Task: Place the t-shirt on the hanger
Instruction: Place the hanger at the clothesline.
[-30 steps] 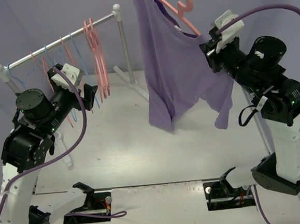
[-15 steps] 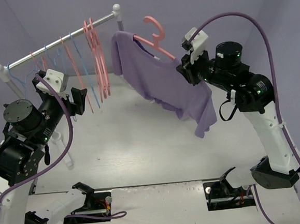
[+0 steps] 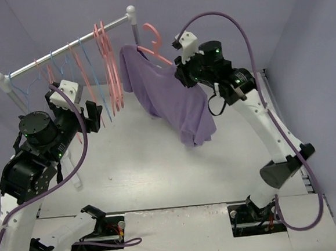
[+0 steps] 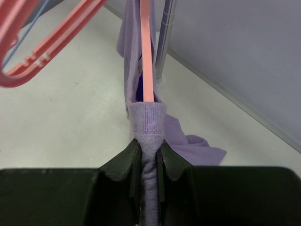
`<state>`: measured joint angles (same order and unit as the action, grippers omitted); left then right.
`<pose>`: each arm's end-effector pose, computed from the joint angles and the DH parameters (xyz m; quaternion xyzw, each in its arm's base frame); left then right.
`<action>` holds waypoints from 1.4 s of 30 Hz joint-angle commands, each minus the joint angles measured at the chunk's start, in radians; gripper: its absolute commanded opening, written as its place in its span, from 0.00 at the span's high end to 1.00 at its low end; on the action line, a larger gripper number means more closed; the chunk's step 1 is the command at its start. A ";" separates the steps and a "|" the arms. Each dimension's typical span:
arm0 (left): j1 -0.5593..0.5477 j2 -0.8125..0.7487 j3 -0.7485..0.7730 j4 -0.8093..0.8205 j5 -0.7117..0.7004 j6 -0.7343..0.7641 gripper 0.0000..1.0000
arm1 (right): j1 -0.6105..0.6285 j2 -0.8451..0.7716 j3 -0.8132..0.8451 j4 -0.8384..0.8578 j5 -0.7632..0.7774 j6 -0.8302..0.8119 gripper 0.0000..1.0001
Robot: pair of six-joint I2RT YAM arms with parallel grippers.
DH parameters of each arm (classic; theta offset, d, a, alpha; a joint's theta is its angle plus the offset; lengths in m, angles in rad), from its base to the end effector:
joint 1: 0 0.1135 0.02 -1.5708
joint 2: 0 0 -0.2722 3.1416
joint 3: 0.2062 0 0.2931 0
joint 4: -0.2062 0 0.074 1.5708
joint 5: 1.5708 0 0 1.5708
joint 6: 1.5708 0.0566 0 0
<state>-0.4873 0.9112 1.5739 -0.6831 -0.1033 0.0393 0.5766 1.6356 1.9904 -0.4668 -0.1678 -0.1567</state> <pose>0.1553 -0.0757 0.5498 0.1508 0.6981 -0.1193 0.6897 0.3426 0.2341 0.5266 -0.3185 0.6736 0.1995 0.6365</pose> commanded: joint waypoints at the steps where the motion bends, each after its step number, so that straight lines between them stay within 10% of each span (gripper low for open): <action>1: 0.007 -0.023 -0.020 0.028 -0.036 -0.075 0.38 | -0.003 0.083 0.107 0.223 0.042 0.012 1.00; 13: 0.007 -0.074 -0.084 0.023 -0.013 -0.119 0.38 | 0.022 0.320 0.395 0.347 0.038 0.011 1.00; 42: 0.007 -0.109 -0.155 -0.006 0.033 -0.122 0.38 | 0.071 0.555 0.409 0.612 0.002 0.040 1.00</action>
<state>-0.4873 0.8056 1.4113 -0.7261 -0.0727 -0.0814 0.6426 2.2394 2.3879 -0.0411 -0.1726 -0.1326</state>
